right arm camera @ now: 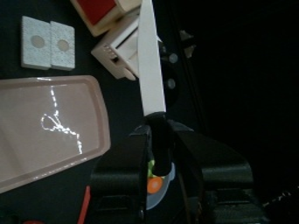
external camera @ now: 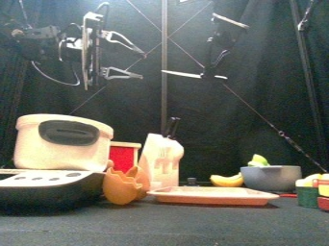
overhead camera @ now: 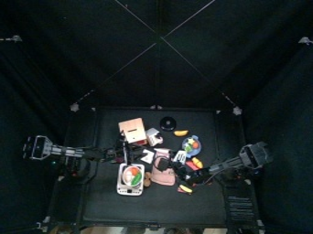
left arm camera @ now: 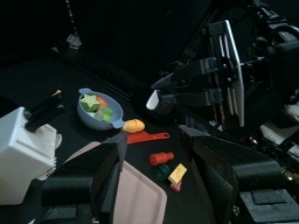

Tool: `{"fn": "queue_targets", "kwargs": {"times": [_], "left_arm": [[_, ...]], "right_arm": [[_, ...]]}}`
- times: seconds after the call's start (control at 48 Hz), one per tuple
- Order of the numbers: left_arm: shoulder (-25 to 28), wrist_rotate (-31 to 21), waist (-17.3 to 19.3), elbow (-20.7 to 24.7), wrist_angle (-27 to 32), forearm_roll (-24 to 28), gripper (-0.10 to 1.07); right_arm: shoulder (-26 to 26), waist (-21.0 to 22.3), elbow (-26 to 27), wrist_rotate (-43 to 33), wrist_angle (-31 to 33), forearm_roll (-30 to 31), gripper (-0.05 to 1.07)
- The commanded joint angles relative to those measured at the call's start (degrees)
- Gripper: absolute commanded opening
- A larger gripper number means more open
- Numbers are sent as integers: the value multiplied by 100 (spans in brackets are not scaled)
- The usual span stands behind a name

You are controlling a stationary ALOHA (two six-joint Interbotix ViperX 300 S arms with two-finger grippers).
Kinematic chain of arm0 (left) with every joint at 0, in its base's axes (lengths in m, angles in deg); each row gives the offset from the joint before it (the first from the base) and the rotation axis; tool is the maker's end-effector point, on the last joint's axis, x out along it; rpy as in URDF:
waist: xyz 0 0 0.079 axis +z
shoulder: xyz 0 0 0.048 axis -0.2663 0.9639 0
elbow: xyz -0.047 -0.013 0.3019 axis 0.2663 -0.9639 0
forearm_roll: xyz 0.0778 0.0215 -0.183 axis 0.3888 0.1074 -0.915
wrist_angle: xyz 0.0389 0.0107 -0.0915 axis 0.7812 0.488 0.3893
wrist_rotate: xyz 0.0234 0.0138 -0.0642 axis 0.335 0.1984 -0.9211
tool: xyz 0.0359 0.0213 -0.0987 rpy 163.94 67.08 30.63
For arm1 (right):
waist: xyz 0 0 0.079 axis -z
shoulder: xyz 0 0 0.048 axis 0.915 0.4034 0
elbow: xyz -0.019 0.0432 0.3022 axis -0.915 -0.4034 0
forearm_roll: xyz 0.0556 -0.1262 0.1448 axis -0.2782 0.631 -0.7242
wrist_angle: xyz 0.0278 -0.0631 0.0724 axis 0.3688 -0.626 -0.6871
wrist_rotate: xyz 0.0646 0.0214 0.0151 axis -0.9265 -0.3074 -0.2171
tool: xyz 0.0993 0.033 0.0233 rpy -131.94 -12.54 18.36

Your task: Grab pairing knife with other hand

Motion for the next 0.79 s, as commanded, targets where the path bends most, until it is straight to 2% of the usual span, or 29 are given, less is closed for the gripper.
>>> {"fn": "queue_targets", "kwargs": {"times": [0.0, 0.271, 0.458, 0.771], "left_arm": [[237, -62, -70, 325, -185, -62, 87], [914, -703, -97, 633, -589, -62, 86], [1178, -1125, -70, 729, -853, 9, 84], [1371, -1301, -62, 765, -1099, 44, 59]], "right_arm": [[-229, -9, 9, -79, -176, 88, 58], [-229, -9, -88, -97, -264, 132, 58], [-229, -9, -132, -97, -264, 114, 58], [-229, -9, -158, -105, -272, 97, 58]]}}
